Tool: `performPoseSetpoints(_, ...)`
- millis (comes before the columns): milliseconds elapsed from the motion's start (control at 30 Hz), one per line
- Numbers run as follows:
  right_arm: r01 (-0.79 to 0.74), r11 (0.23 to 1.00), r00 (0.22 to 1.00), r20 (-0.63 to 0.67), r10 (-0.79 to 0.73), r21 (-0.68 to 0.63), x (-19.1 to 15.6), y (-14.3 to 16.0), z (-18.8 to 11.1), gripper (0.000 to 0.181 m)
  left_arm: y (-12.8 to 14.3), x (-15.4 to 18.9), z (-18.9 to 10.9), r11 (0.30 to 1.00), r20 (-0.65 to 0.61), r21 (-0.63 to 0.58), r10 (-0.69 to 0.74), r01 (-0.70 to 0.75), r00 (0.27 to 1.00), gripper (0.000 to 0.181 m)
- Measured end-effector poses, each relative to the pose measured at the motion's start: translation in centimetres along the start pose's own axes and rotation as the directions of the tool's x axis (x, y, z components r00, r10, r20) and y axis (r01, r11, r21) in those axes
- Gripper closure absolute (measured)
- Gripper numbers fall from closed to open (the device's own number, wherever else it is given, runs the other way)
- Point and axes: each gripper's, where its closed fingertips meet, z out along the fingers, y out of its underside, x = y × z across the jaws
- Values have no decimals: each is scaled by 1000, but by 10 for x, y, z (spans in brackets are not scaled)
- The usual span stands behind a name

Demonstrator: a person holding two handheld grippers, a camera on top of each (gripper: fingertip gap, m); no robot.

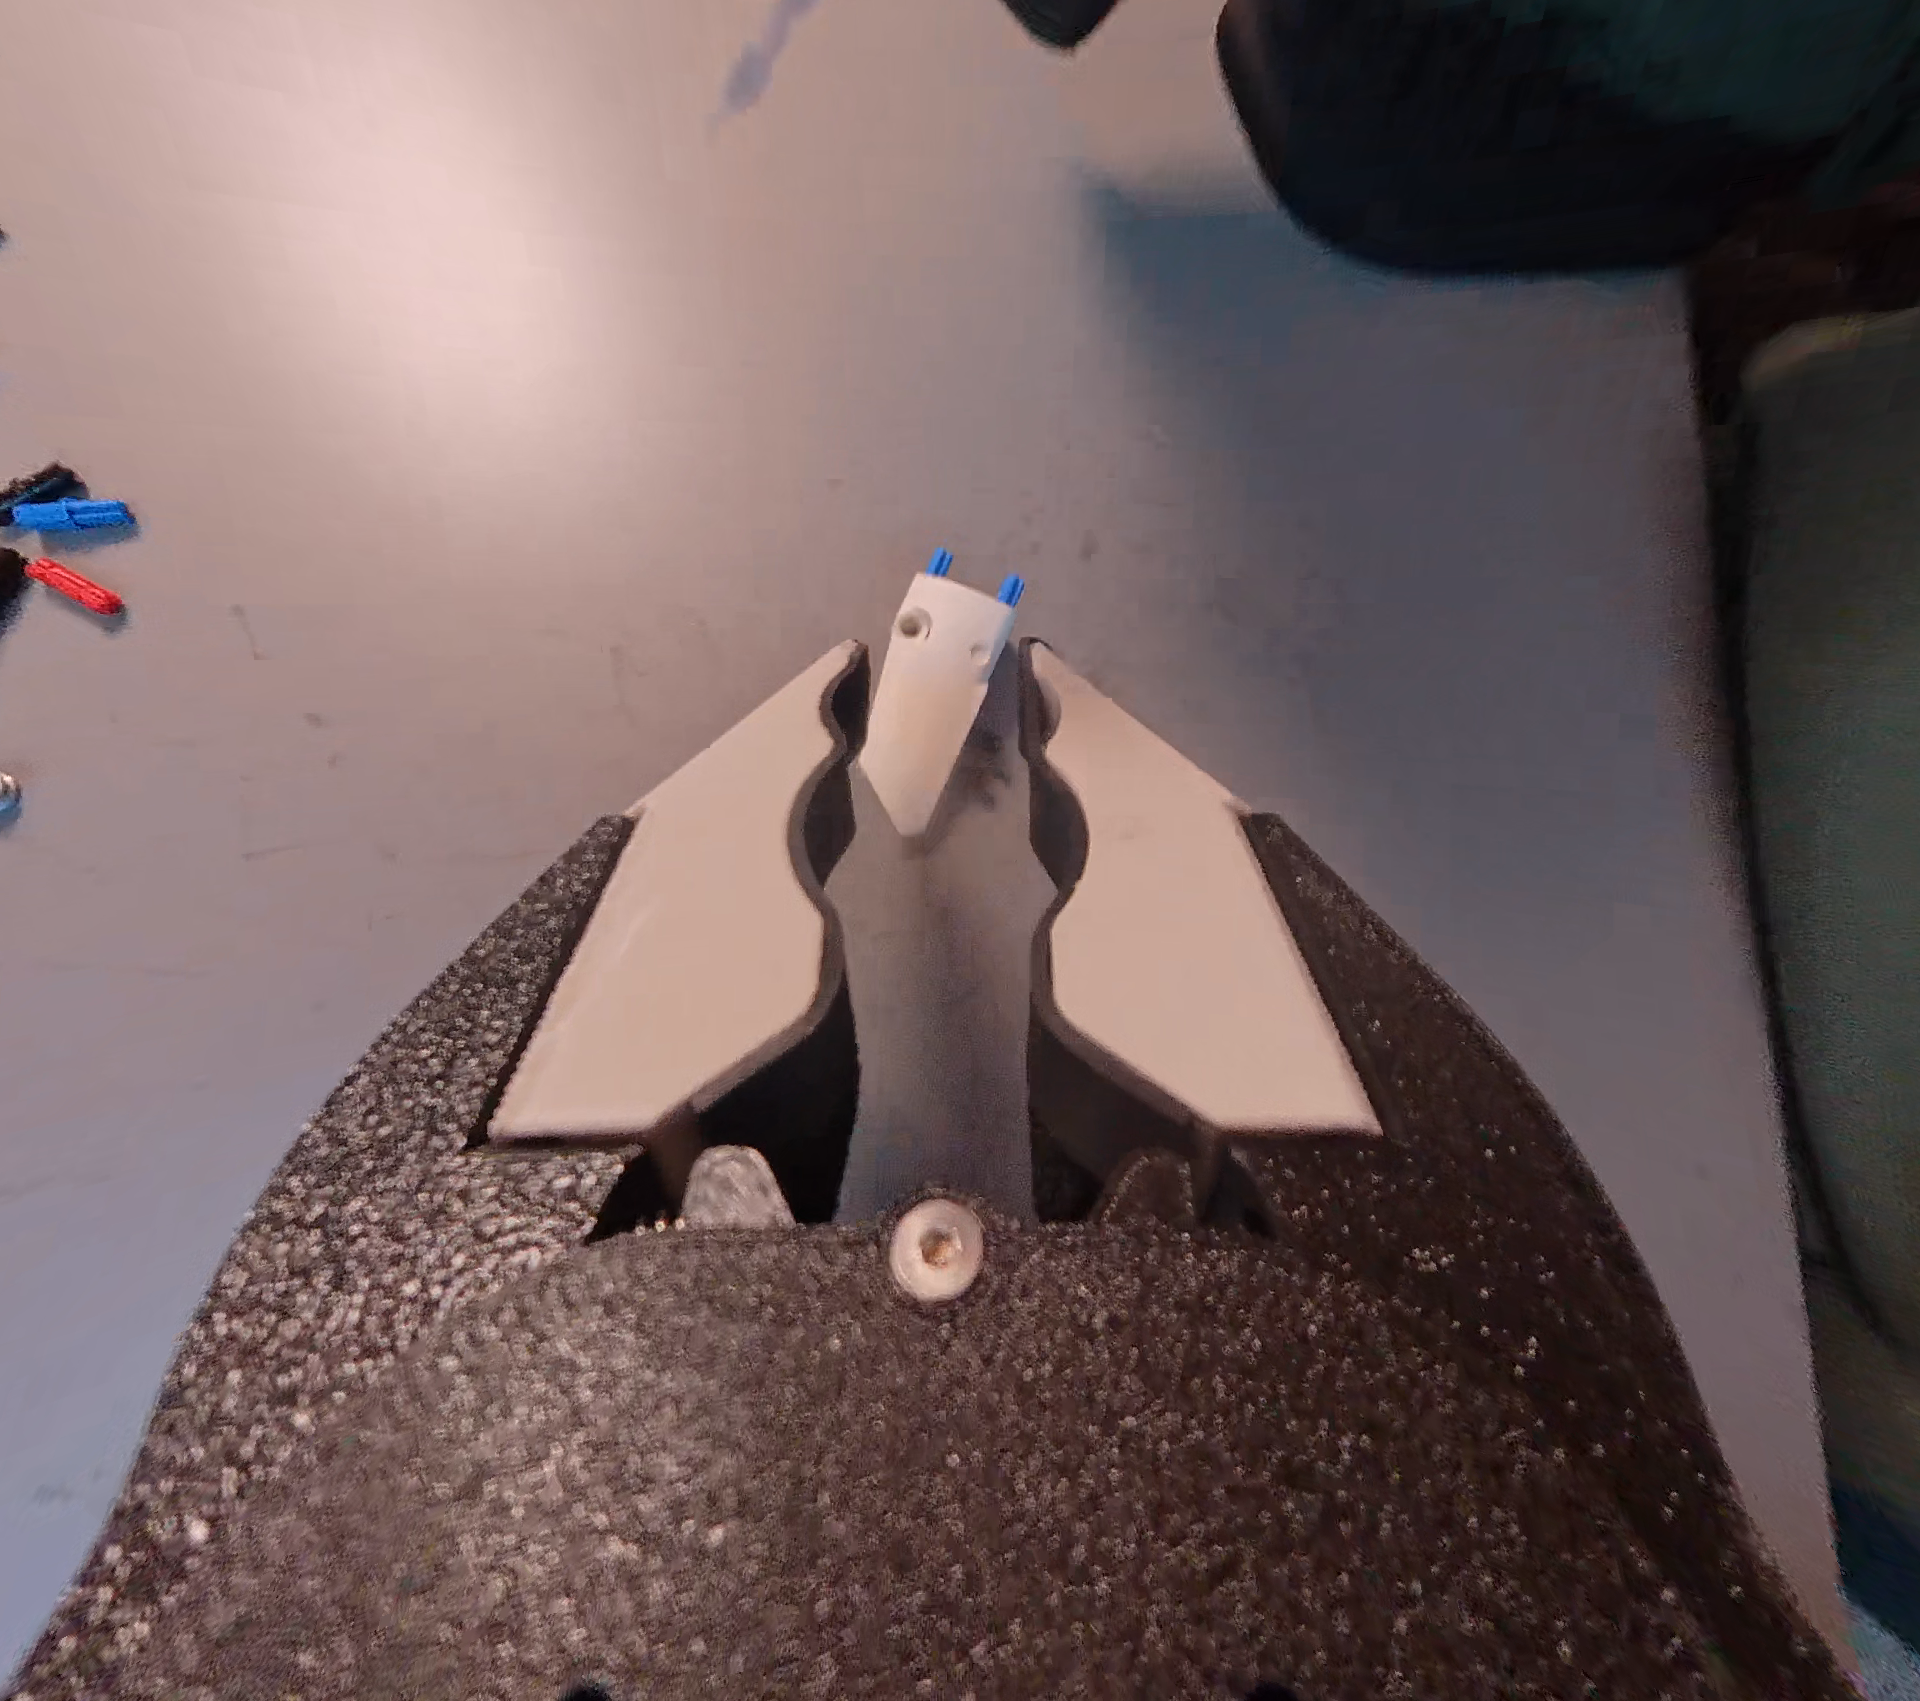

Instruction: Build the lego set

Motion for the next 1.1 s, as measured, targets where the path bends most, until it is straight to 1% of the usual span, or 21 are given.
performPoseSetpoints(67, 42, 999, 999, 17, -43, 27, -9, -8, 0, 181, -24, 4, -16, 981, -98, 157, -99, 114, 990, 152)
performPoseSetpoints(100, 78, 996, 997, 14, -78, 46, -13, -14, 0, 181, -36, 8, -24, 955, -185, 231, -145, 186, 972, 151)
performPoseSetpoints(133, 129, 989, 992, 7, -129, 66, -17, -20, 0, 181, -47, 15, -34, 918, -290, 291, -182, 268, 940, 151)
performPoseSetpoints(200, 254, 964, 967, -19, -253, 79, -27, -28, 1, 181, -66, 22, -52, 827, -479, 365, -227, 427, 848, 152)
performPoseSetpoints(233, 320, 945, 947, -38, -318, 70, -30, -29, 2, 181, -73, 23, -59, 783, -548, 383, -235, 490, 803, 153)
performPoseSetpoints(267, 383, 922, 923, -58, -380, 55, -32, -29, 3, 181, -77, 22, -63, 747, -591, 390, -245, 538, 769, 154)
performPoseSetpoints(333, 493, 870, 867, -90, -489, 19, -36, -26, 6, 181, -78, 16, -61, 708, -616, 378, -288, 596, 733, 155)
performPoseSetpoints(433, 618, 785, 779, -113, -617, -22, -40, -22, 9, 181, -74, 12, -57, 686, -631, 346, -333, 639, 700, 156)
performPoseSetpoints(567, 711, 701, 691, -131, -711, -56, -44, -21, 11, 181, -74, 8, -58, 643, -673, 319, -363, 696, 644, 158)
performPoseSetpoints(667, 751, 656, 646, -128, -753, -75, -47, -18, 13, 181, -76, 9, -59, 623, -699, 309, -363, 718, 616, 160)
performPoseSetpoints(800, 772, 629, 620, -111, -777, -87, -52, -13, 16, 181, -77, 11, -58, 612, -711, 303, -366, 731, 601, 163)
performPoseSetpoints(967, 783, 615, 607, -103, -788, -91, -54, -11, 18, 181, -77, 6, -59, 579, -726, 299, -379, 759, 575, 165)
performPoseSetpoints(1100, 784, 613, 605, -93, -790, -101, -54, -7, 19, 181, -76, 7, -58, 583, -719, 302, -380, 754, 582, 168)
